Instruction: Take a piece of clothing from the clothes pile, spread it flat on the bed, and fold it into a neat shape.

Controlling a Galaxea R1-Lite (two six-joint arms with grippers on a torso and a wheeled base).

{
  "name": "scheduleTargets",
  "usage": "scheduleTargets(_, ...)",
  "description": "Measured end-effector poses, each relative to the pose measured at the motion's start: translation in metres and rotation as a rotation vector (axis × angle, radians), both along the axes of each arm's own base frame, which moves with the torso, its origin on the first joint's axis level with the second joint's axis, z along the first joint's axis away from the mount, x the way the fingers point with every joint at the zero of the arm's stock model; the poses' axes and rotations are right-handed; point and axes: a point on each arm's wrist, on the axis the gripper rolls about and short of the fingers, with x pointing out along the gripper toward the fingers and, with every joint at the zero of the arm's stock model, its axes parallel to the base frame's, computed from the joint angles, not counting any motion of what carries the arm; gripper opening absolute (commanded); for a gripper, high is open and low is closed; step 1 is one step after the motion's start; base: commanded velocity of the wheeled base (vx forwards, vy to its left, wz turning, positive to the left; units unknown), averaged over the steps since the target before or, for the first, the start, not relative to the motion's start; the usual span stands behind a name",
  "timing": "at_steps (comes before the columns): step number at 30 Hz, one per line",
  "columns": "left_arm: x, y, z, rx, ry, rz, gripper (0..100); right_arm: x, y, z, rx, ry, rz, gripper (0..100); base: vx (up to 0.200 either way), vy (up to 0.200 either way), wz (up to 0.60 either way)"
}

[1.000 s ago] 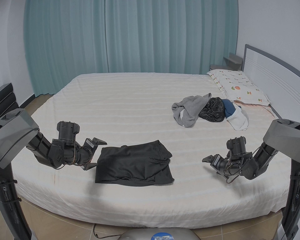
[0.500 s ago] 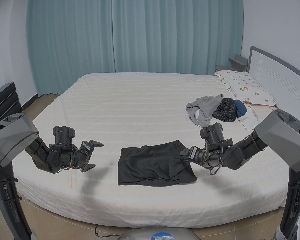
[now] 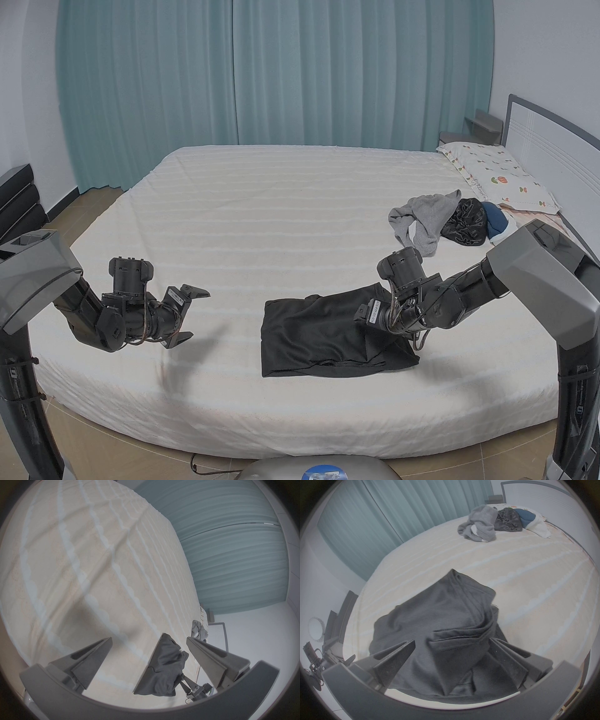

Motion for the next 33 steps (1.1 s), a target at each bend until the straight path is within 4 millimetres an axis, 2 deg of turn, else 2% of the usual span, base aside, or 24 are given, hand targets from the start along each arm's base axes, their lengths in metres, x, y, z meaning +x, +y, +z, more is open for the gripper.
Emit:
scheduleTargets(4,0.000,0.001,-0.001,0.001,0.001,0.001,100,-0.001,-0.004,-0.004,-0.023,0.037,-0.006,100,0.000,0.000,0.00)
scheduleTargets(11,0.000,0.000,-0.001,0.001,0.002,0.000,100,-0.008,-0.031,-0.008,-0.051,0.101,-0.042,100,0.000,0.000,0.00)
scheduleTargets(14,0.000,0.000,-0.001,0.001,0.001,0.001,100,-0.020,-0.041,-0.009,-0.053,0.135,-0.035,100,0.000,0.000,0.00)
scheduleTargets(22,0.001,0.000,-0.001,0.001,0.001,0.001,100,-0.057,-0.087,-0.016,-0.048,0.205,-0.020,100,0.000,0.000,0.00)
scheduleTargets(27,0.001,0.000,-0.001,0.001,0.002,0.001,100,-0.070,-0.112,-0.009,0.016,0.173,-0.005,100,0.000,0.000,0.00)
scheduleTargets(33,0.000,0.000,-0.001,0.002,0.003,0.000,100,-0.072,-0.116,0.006,0.106,0.064,0.036,100,0.000,0.000,0.00)
